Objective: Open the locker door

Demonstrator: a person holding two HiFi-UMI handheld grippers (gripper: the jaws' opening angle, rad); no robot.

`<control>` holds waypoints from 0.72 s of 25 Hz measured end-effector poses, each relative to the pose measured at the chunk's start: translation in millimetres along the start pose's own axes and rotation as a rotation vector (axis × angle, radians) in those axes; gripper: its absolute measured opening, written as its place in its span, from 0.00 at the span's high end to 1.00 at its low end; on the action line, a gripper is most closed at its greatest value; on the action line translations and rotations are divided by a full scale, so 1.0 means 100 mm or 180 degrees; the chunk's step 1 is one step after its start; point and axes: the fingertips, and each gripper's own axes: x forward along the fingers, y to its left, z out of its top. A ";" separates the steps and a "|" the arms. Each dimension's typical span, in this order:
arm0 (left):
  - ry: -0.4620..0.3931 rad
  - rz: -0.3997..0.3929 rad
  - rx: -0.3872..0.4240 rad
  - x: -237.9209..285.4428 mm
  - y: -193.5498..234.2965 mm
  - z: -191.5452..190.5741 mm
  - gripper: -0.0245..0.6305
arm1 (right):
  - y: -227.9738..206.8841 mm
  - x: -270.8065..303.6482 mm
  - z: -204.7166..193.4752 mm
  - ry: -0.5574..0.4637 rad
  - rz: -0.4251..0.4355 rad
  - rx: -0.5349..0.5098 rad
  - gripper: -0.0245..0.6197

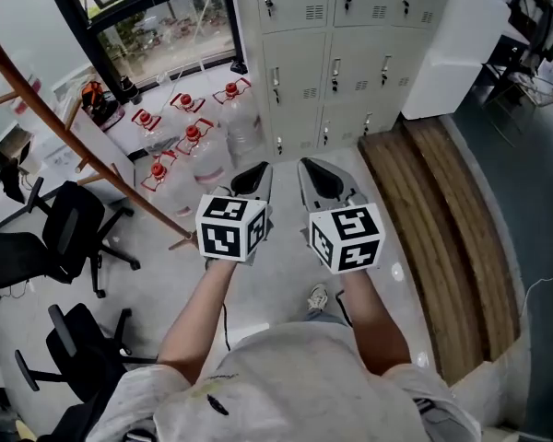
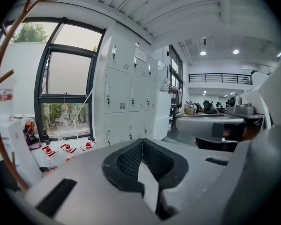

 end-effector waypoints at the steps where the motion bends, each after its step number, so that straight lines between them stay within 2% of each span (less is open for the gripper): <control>1: 0.0008 0.0008 0.0006 0.11 -0.02 0.03 0.95 | -0.11 0.05 0.01 0.0003 0.0011 0.0004 0.97; 9: 0.0052 0.0087 0.0003 0.90 -0.18 0.28 0.95 | -0.92 0.33 0.10 0.0011 0.0122 0.0039 0.97; 18: 0.0041 0.0181 -0.0005 1.53 -0.32 0.53 0.95 | -1.51 0.51 0.15 0.0042 0.0265 -0.0007 0.97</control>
